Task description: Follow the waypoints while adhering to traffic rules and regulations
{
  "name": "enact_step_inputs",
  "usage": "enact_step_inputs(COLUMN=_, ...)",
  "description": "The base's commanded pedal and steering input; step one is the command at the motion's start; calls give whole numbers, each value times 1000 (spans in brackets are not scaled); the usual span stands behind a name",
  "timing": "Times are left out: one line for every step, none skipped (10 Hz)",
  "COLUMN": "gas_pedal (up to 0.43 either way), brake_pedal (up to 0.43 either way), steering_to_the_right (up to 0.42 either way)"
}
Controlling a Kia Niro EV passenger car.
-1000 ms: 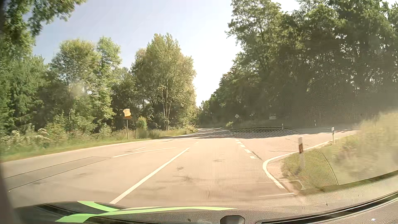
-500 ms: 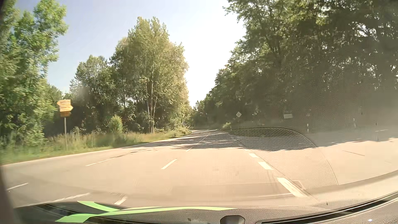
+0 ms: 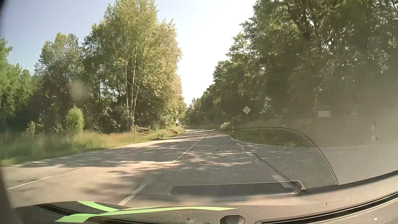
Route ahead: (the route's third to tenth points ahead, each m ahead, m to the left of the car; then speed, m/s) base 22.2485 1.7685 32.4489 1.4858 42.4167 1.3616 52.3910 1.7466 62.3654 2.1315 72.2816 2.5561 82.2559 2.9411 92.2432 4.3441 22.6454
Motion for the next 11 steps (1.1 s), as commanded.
enact_step_inputs(gas_pedal=280, brake_pedal=0, steering_to_the_right=3)
enact_step_inputs(gas_pedal=280, brake_pedal=0, steering_to_the_right=1)
enact_step_inputs(gas_pedal=268, brake_pedal=0, steering_to_the_right=1)
enact_step_inputs(gas_pedal=268, brake_pedal=0, steering_to_the_right=1)
enact_step_inputs(gas_pedal=268, brake_pedal=0, steering_to_the_right=0)
enact_step_inputs(gas_pedal=268, brake_pedal=0, steering_to_the_right=-1)
enact_step_inputs(gas_pedal=287, brake_pedal=0, steering_to_the_right=-3)
enact_step_inputs(gas_pedal=299, brake_pedal=0, steering_to_the_right=-5)
enact_step_inputs(gas_pedal=299, brake_pedal=0, steering_to_the_right=-6)
enact_step_inputs(gas_pedal=299, brake_pedal=0, steering_to_the_right=-7)
enact_step_inputs(gas_pedal=299, brake_pedal=0, steering_to_the_right=-9)
